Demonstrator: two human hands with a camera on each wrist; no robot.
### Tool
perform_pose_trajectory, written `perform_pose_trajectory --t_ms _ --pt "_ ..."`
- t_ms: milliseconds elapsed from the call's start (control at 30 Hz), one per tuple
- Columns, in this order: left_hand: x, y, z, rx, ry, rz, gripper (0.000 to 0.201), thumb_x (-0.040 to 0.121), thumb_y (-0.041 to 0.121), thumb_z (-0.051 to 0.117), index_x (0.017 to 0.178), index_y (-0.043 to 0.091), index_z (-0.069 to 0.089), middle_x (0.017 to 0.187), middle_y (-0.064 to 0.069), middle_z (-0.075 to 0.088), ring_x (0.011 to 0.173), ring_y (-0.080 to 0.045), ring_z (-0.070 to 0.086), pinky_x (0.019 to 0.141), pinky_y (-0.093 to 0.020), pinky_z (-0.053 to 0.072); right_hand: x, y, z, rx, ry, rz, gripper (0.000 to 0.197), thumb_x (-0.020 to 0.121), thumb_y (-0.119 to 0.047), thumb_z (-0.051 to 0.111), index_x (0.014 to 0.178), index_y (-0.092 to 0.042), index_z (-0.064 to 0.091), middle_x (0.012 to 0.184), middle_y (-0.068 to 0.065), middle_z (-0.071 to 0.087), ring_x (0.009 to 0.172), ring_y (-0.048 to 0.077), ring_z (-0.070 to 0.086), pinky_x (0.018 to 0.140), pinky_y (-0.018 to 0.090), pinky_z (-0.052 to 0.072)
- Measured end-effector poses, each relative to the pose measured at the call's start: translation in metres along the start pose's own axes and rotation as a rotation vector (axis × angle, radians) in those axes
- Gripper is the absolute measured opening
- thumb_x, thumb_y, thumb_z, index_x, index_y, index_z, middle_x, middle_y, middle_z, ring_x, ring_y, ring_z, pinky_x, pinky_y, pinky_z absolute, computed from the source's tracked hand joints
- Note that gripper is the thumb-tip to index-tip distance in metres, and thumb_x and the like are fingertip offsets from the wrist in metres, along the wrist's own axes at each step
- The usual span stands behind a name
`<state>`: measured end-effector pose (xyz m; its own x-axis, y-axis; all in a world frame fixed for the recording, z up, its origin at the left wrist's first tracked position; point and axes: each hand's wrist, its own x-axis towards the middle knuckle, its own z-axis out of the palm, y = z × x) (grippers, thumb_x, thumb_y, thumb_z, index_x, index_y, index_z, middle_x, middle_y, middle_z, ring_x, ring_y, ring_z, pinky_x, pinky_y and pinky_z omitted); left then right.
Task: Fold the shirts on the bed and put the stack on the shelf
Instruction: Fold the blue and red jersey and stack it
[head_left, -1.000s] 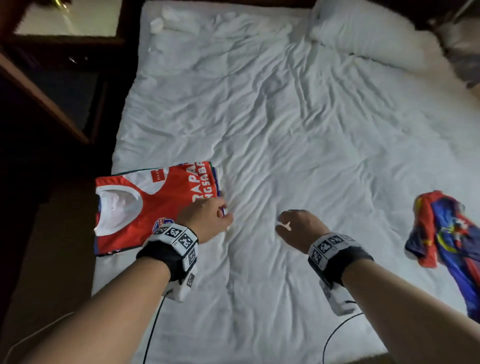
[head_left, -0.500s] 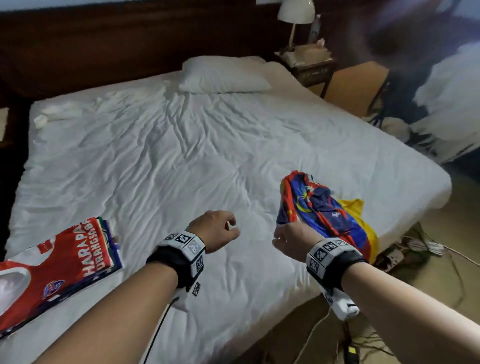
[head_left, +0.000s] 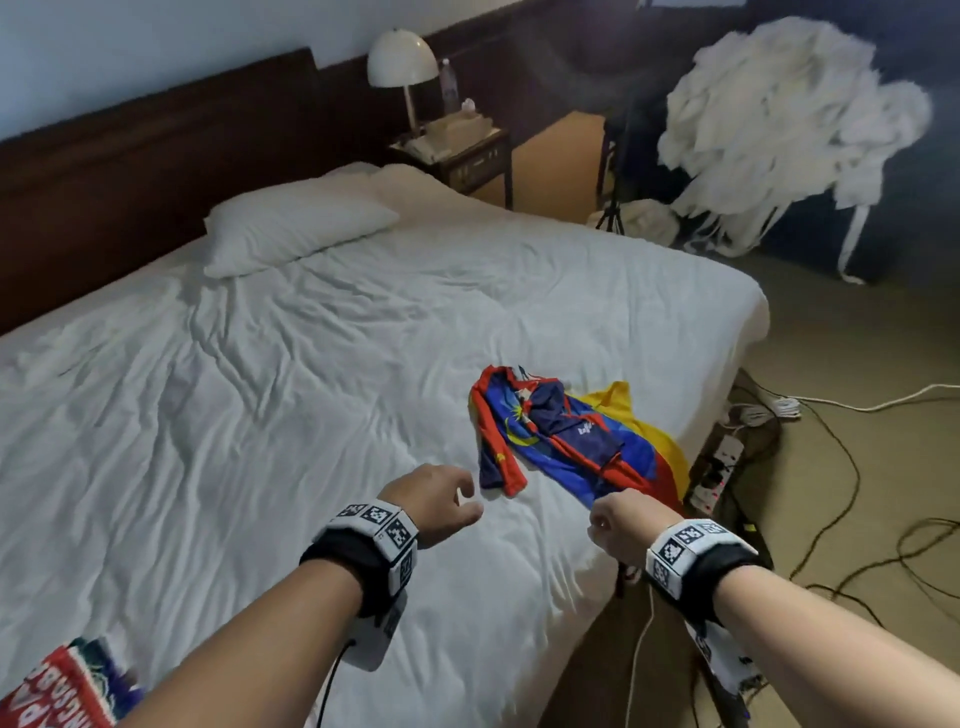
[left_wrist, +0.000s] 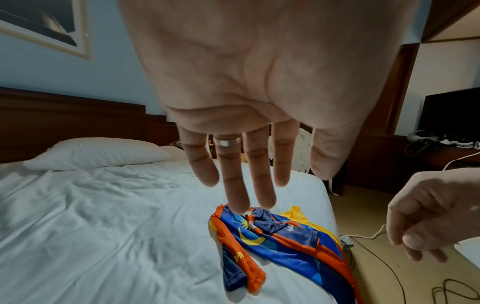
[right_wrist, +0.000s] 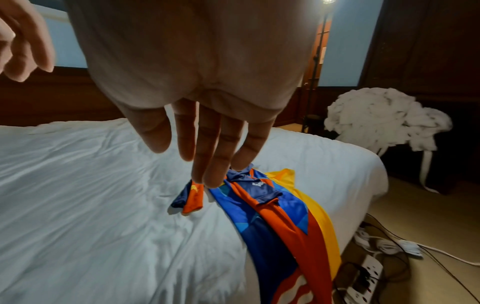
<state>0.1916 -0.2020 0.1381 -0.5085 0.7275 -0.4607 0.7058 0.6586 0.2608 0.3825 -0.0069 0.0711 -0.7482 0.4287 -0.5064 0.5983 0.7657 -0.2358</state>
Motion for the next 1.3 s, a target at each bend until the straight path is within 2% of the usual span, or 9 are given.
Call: perform_pose_trajectory --t_ms 100,333,500,667,767,900,1000,1133,1300 --pt "0.018 -0.006 -0.007 -0.007 -0.011 0.019 0.036 0.09 0.052 0.057 0.116 0.028 0.065 0.115 0.004 0.067 0.107 -0.018 0.061 0.095 -0.037 0.05 0.012 0.002 -0.004 0.047 0.026 0.042 0.023 0.092 -0.037 0.053 0.073 -0.024 0.053 0.082 -0.003 0.056 0.089 0.027 0.064 0.068 0.026 0.04" --pt "0.077 -0.014 -0.017 -0.126 -0.028 0.05 0.027 0.09 0.048 0.064 0.1 0.024 0.071 0.098 0.004 0.07 0.093 -0.016 0.065 0.086 -0.035 0.054 0.064 -0.008 -0.018 0.07 -0.025 0.02 0.021 0.096 -0.036 0.052 0.088 -0.02 0.063 0.086 0.002 0.061 0.08 0.023 0.055 0.068 0.028 0.039" --pt "0.157 -0.009 -0.026 -0.203 -0.012 0.026 0.015 0.09 0.041 0.065 0.092 0.027 0.069 0.093 0.003 0.072 0.087 -0.016 0.066 0.082 -0.033 0.054 0.151 0.014 -0.031 0.158 -0.088 0.034 0.024 0.091 -0.035 0.056 0.072 -0.022 0.057 0.09 0.007 0.069 0.085 0.028 0.063 0.07 0.034 0.048" --pt "0.256 -0.013 -0.024 -0.225 0.016 -0.115 0.015 0.09 0.038 0.064 0.097 0.027 0.07 0.085 0.007 0.065 0.089 -0.018 0.063 0.084 -0.033 0.052 0.263 0.043 -0.044 0.175 -0.156 0.059 0.031 0.092 -0.03 0.053 0.064 -0.015 0.052 0.081 0.01 0.062 0.083 0.029 0.06 0.065 0.031 0.037" --pt "0.303 -0.02 -0.013 -0.276 0.012 -0.229 0.013 0.091 0.036 0.063 0.096 0.026 0.07 0.086 0.005 0.066 0.088 -0.02 0.063 0.084 -0.034 0.051 0.33 0.053 -0.043 0.228 -0.166 0.094 0.025 0.091 -0.036 0.052 0.083 -0.013 0.059 0.094 0.013 0.064 0.095 0.032 0.062 0.068 0.032 0.035" --pt "0.334 -0.033 0.01 -0.316 -0.078 -0.35 0.013 0.091 0.035 0.063 0.095 0.024 0.07 0.088 0.003 0.069 0.088 -0.021 0.064 0.082 -0.034 0.051 0.4 0.053 -0.035 0.319 -0.14 0.2 0.054 0.089 -0.051 0.056 0.115 -0.004 0.055 0.115 0.019 0.06 0.108 0.035 0.06 0.078 0.035 0.041" --pt "0.345 -0.044 0.02 -0.33 -0.139 -0.412 0.016 0.092 0.035 0.063 0.097 0.023 0.071 0.087 0.005 0.069 0.087 -0.019 0.064 0.082 -0.035 0.053 0.43 0.048 -0.023 0.35 -0.154 0.247 0.069 0.081 -0.065 0.06 0.11 -0.002 0.057 0.108 0.017 0.063 0.102 0.033 0.064 0.073 0.032 0.042" --pt "0.351 -0.054 0.024 -0.343 -0.156 -0.48 0.015 0.092 0.036 0.061 0.098 0.025 0.069 0.09 0.006 0.068 0.087 -0.017 0.064 0.081 -0.034 0.053 0.446 0.053 -0.013 0.352 -0.184 0.269 0.056 0.086 -0.043 0.066 0.12 -0.005 0.042 0.119 0.019 0.059 0.109 0.039 0.06 0.083 0.038 0.046" --pt "0.35 -0.058 0.023 -0.356 -0.172 -0.505 0.017 0.093 0.038 0.06 0.101 0.026 0.069 0.091 0.008 0.066 0.087 -0.015 0.063 0.081 -0.034 0.053 0.459 0.07 -0.026 0.403 -0.242 0.211 0.036 0.085 -0.036 0.063 0.111 -0.011 0.055 0.115 0.017 0.064 0.105 0.037 0.061 0.083 0.035 0.045"
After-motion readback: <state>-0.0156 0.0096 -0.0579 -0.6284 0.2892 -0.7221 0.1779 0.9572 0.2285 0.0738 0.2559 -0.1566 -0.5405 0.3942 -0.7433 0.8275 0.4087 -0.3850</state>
